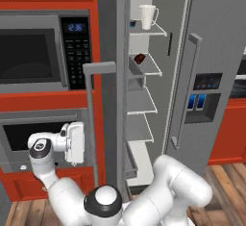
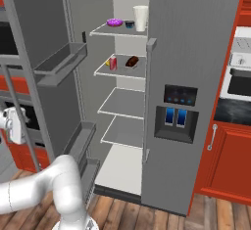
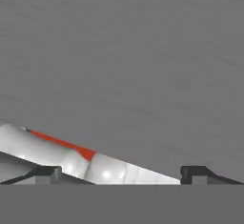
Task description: Place the tupperware on the second highest shelf of the fridge. Make space for the tupperware among the existing items by rearranging them on the shelves if needed. Close the fridge door when finished.
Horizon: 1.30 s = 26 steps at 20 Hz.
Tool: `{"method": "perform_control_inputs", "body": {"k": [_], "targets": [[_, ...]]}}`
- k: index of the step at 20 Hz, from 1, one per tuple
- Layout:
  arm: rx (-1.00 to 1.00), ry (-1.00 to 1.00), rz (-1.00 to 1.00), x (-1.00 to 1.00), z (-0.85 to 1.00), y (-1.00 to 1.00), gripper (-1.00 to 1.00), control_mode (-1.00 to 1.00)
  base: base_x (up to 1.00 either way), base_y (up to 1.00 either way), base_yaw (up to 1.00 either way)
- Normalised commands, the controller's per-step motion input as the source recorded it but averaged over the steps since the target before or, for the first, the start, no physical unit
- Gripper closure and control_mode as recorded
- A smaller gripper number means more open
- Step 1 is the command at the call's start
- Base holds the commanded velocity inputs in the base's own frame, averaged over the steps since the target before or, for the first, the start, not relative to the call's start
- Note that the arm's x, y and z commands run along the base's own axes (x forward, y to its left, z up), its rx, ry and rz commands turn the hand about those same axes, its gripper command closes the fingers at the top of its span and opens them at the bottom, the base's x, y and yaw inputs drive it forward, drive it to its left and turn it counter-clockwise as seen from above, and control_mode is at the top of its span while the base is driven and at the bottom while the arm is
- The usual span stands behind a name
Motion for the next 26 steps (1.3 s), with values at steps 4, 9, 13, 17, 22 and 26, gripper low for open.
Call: {"method": "perform_control_inputs", "body": {"k": [4, 9, 13, 17, 22, 26], "targets": [[0.00, 0.00, -0.22, 0.00, -0.04, -1.00, -1.00, -1.00, 0.00, 0.00, 0.00], [0.10, -0.07, -0.06, 0.03, -0.08, -1.00, -1.00, -1.00, 0.00, 0.00, 0.00], [0.21, -0.17, 0.01, 0.19, -0.14, -1.00, -1.00, -1.00, 0.00, 0.00, 0.00], [0.30, -0.25, 0.14, 0.35, -0.24, -1.00, -1.00, -1.00, 0.00, 0.00, 0.00], [0.30, -0.29, 0.23, 0.30, -0.32, -1.00, -1.00, -1.00, 0.00, 0.00, 0.00], [0.31, -0.44, 0.40, 0.11, -0.22, -1.00, -1.00, -1.00, 0.00, 0.00, 0.00]]}}
